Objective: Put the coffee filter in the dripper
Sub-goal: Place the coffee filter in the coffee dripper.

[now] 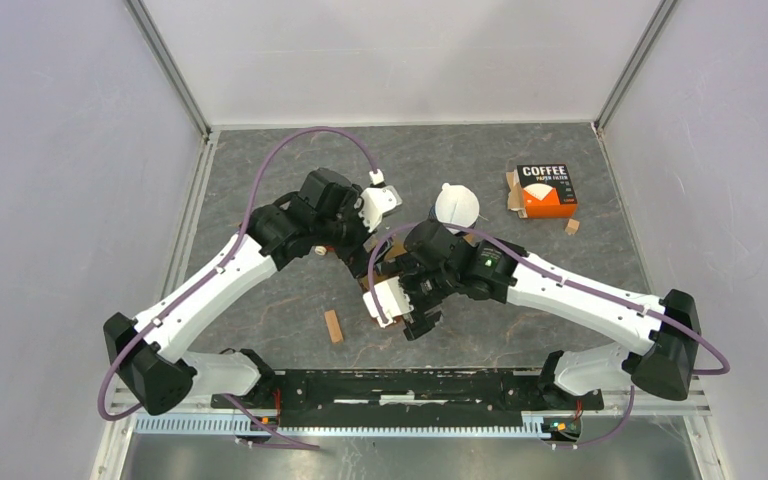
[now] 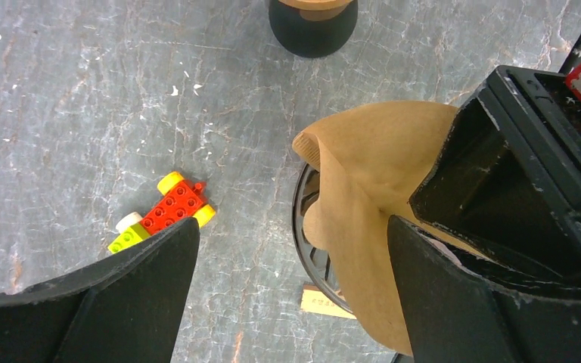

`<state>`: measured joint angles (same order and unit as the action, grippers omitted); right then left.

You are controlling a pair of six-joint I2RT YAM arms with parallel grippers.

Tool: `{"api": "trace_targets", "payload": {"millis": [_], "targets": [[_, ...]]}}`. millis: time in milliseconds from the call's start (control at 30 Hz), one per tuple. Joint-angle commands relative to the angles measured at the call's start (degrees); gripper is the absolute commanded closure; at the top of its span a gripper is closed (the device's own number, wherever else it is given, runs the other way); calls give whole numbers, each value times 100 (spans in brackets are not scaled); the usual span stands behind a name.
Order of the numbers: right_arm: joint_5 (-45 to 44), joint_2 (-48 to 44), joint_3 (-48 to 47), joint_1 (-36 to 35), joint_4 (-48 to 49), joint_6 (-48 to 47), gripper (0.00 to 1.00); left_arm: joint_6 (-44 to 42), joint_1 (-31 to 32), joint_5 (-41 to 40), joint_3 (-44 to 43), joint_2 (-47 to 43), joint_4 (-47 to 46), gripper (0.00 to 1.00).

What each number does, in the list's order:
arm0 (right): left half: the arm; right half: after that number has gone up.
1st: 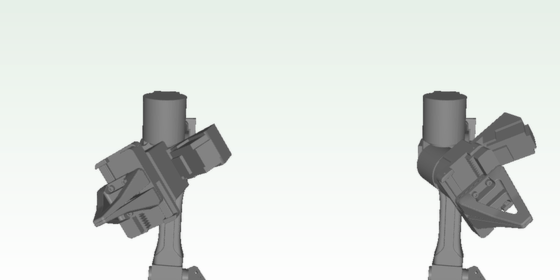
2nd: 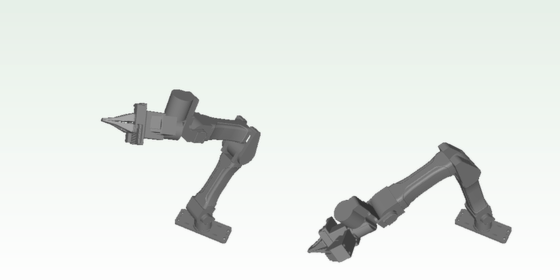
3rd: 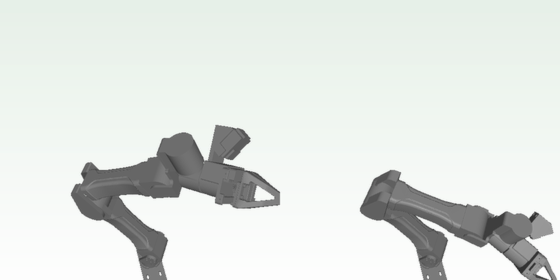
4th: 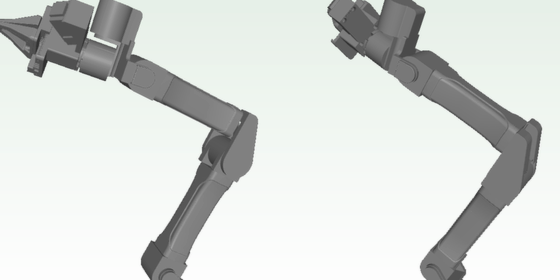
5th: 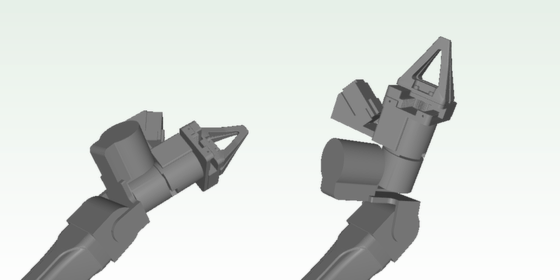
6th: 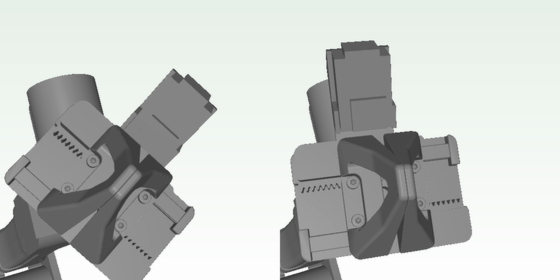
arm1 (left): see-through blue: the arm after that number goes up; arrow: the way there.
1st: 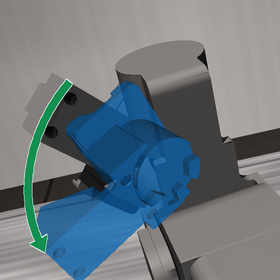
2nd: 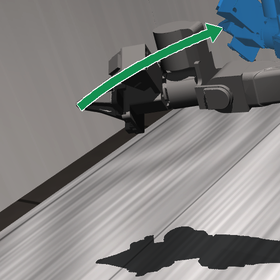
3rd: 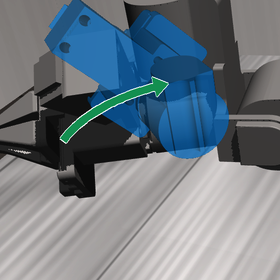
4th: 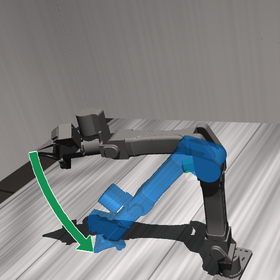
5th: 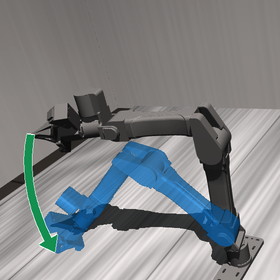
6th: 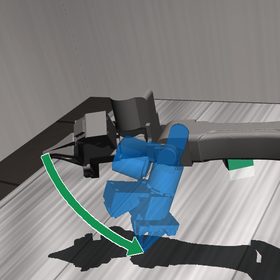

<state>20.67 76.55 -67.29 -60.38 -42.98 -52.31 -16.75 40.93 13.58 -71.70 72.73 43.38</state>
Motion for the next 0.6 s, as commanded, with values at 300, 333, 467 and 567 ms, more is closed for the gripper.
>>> {"api": "trace_targets", "payload": {"millis": [300, 333, 467, 567], "targets": [[-146, -182, -745, 26, -50, 55, 2, -326, 12, -411, -547, -421, 239, 0], [-158, -206, -743, 31, -59, 47, 2, -344, 12, -453, -544, -437, 250, 0], [-232, -290, -679, 52, -176, -40, 2, -407, 10, -614, -439, -506, 275, 0], [-227, -371, -557, 79, -286, -102, 1, -441, 14, -688, -346, -573, 286, 0]]}}
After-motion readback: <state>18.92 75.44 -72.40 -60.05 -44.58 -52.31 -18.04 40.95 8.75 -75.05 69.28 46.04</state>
